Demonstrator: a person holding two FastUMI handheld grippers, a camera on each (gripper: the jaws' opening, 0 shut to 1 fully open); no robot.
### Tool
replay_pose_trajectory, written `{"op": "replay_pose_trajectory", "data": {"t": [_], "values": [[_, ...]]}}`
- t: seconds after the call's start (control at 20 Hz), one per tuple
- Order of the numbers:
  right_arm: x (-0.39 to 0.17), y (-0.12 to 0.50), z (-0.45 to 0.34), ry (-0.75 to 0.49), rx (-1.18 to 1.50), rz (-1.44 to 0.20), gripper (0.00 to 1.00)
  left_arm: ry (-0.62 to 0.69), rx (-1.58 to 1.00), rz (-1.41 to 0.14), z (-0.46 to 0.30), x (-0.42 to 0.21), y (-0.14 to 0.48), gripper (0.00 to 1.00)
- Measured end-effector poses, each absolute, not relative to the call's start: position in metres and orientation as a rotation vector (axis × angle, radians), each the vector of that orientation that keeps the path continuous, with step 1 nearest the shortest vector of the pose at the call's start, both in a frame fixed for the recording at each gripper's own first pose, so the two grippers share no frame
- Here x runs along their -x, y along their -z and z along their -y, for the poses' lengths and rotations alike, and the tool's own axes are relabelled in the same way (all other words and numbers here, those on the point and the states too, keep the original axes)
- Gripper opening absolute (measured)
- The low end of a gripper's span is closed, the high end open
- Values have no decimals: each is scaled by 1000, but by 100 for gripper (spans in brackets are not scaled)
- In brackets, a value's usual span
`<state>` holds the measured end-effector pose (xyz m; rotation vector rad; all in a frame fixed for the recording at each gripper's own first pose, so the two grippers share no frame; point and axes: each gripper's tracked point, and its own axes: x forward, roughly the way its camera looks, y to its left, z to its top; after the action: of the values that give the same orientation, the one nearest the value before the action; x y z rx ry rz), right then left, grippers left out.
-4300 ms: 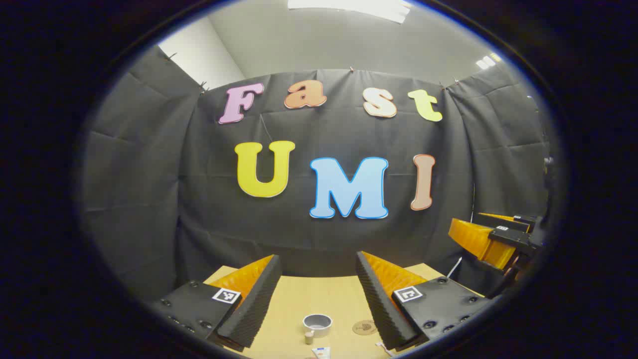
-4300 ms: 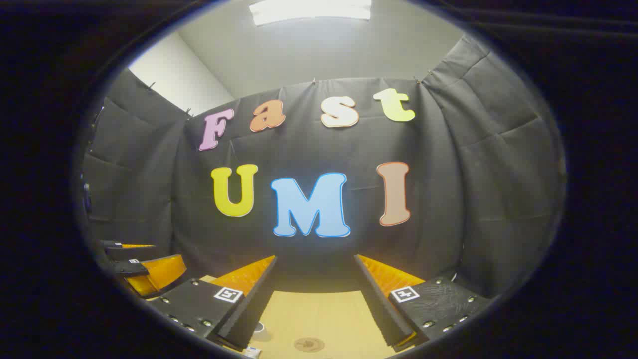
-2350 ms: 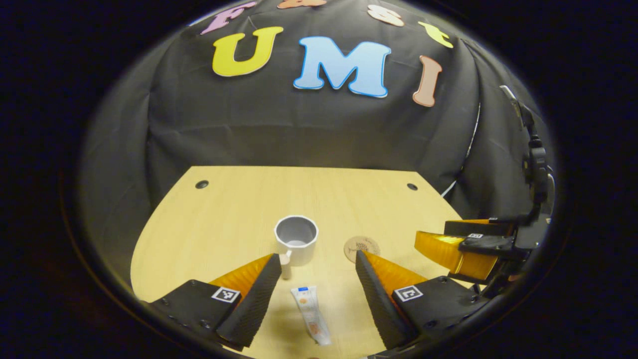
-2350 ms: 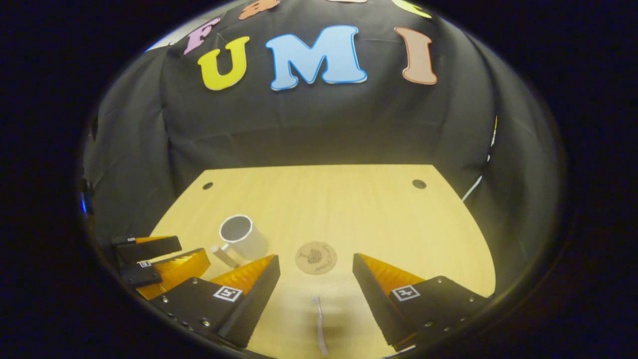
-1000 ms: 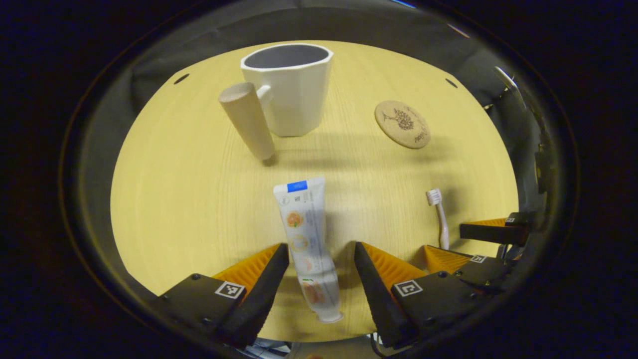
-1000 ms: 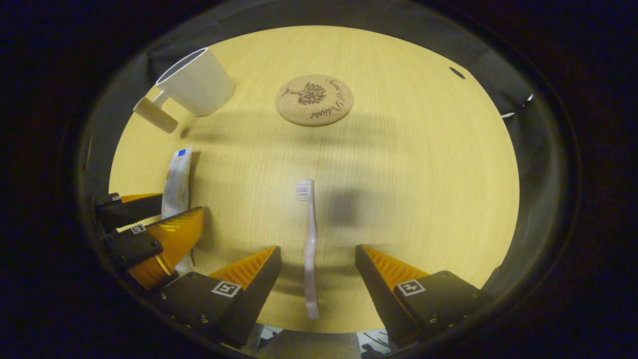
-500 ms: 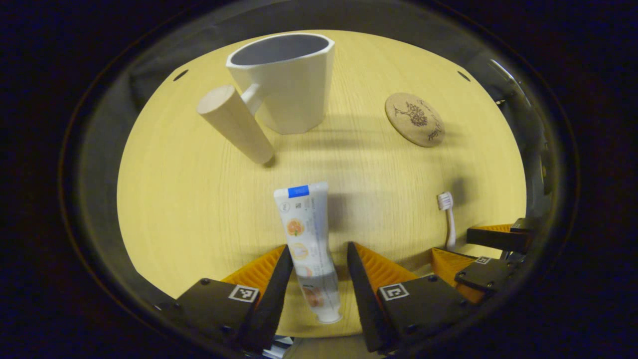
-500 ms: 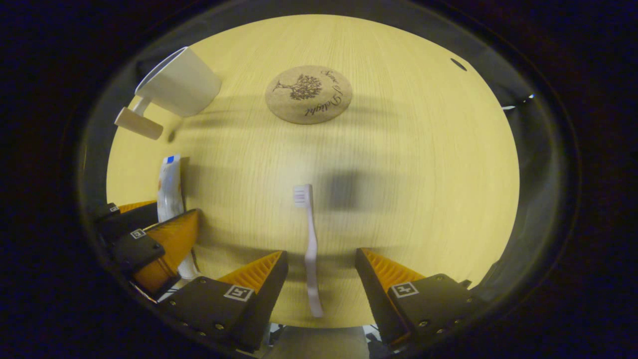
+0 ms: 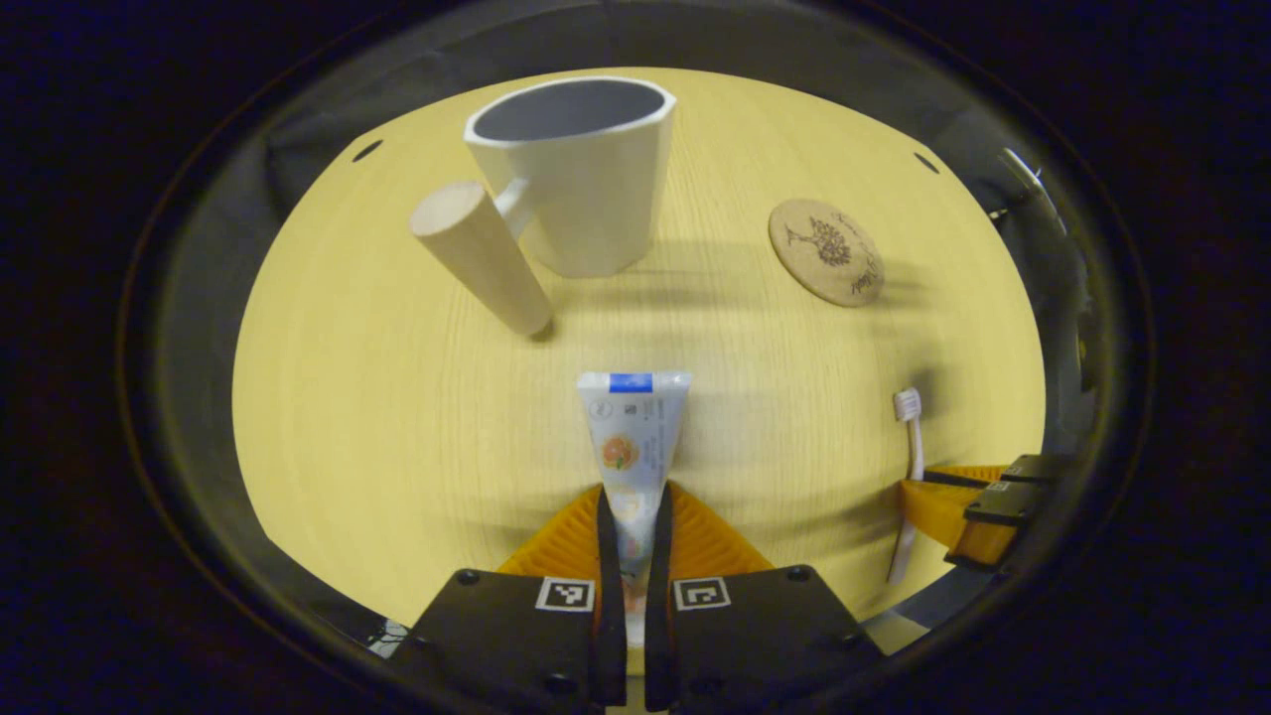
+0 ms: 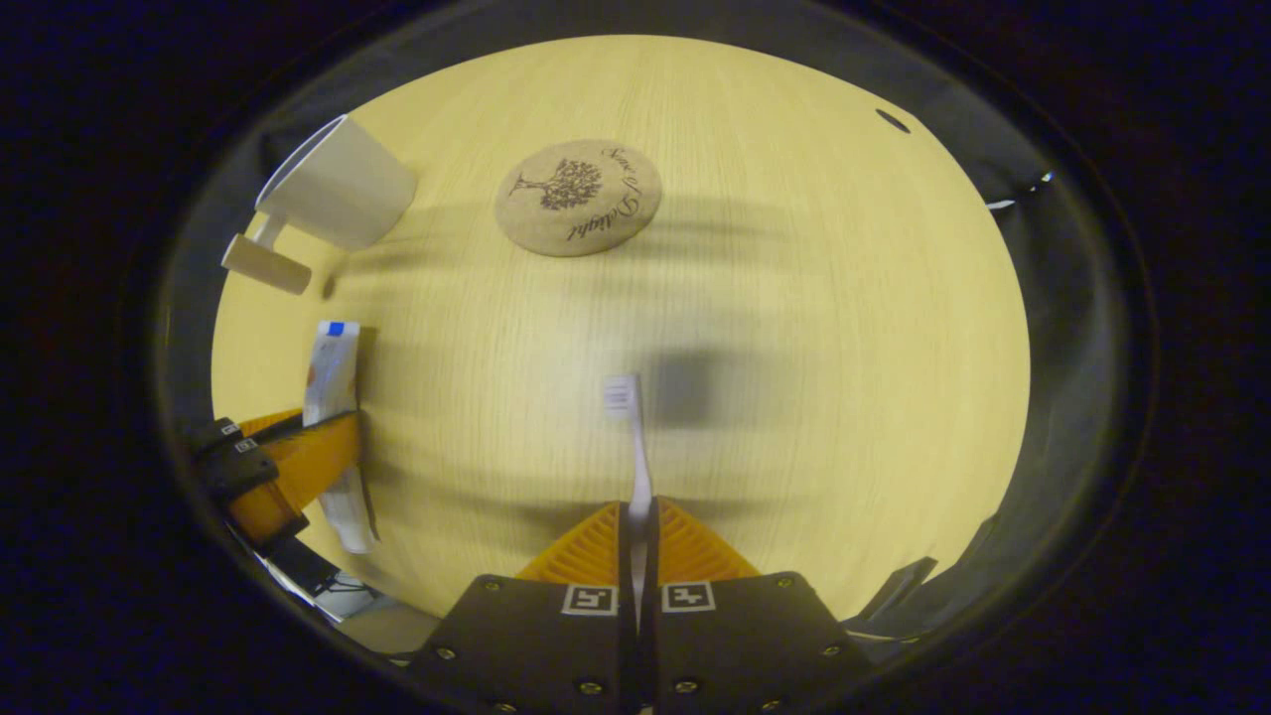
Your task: Put the toothbrush and toothpaste on the desktop into the cup, then pick up the cup and place it on the coaster on the desktop.
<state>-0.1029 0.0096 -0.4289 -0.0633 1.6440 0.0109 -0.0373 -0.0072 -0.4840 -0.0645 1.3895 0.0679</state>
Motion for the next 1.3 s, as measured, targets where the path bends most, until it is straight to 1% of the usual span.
{"op": "replay_pose_trajectory", "data": {"t": [0.15,0.35,0.7,1.0,1.3], "values": [[106,424,-8,-19,64,-1654,2,-73,102,-1402,9,38,477,14],[106,425,-8,-26,62,-1664,2,-77,144,-1355,15,28,448,14],[105,425,-8,-38,65,-1657,2,-36,158,-1232,28,9,368,14],[106,424,-8,-35,59,-1653,2,-40,195,-1071,16,-47,287,14],[105,424,-8,-35,60,-1654,2,-69,133,-934,-24,-120,243,14]]}}
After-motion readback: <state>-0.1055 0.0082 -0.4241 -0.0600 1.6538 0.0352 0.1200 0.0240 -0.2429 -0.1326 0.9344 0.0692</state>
